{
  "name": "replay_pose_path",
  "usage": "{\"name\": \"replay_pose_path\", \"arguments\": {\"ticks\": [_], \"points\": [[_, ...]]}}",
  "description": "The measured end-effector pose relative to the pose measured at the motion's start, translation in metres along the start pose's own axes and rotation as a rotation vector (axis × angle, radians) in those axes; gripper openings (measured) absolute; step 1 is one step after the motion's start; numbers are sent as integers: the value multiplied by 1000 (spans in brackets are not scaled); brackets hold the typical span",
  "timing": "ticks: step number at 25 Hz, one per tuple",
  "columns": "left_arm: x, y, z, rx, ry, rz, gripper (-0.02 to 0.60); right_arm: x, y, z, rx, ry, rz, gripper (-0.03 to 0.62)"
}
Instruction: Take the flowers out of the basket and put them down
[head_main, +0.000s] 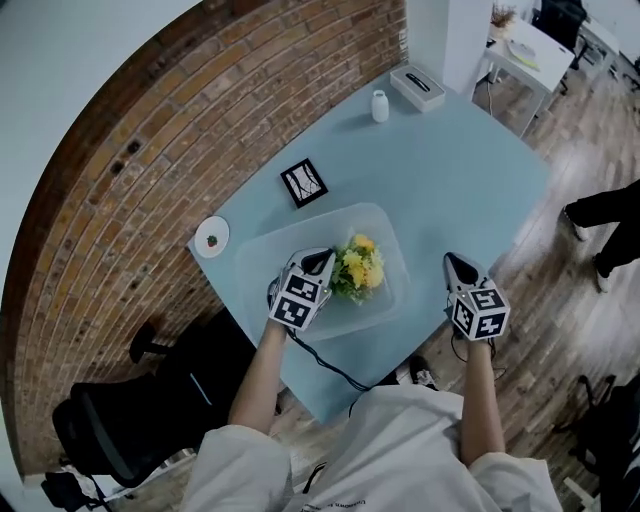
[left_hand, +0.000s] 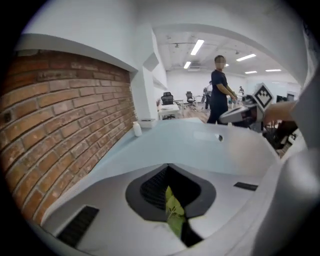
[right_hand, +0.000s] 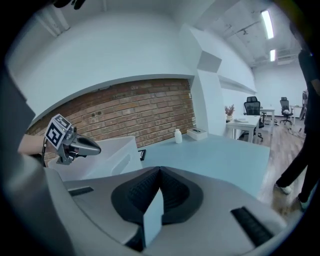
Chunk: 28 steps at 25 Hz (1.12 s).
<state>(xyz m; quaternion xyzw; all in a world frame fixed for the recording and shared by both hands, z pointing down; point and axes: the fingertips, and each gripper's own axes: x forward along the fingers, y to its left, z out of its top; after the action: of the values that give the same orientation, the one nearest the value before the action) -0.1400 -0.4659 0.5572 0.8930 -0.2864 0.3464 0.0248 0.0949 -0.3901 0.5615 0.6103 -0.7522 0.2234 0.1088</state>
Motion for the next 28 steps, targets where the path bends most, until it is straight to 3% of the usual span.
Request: {"name": "replay_pose_path", "arguments": {"ticks": [9, 13, 16, 24, 28], "points": [[47, -23, -82, 286, 228, -306, 14, -17, 0, -31, -4, 66, -67, -9], [59, -37, -100, 350, 279, -405, 25, -25, 3, -43, -17, 105, -72, -9], [65, -45, -116, 370, 315, -460, 117, -29, 5, -48, -30, 116, -78, -9], [82, -48, -154, 396, 448, -505, 323, -28, 11, -47, -50, 125, -73, -8], [89, -54, -165, 421, 488, -522, 339, -26, 14, -46, -61, 131, -65, 3]]}}
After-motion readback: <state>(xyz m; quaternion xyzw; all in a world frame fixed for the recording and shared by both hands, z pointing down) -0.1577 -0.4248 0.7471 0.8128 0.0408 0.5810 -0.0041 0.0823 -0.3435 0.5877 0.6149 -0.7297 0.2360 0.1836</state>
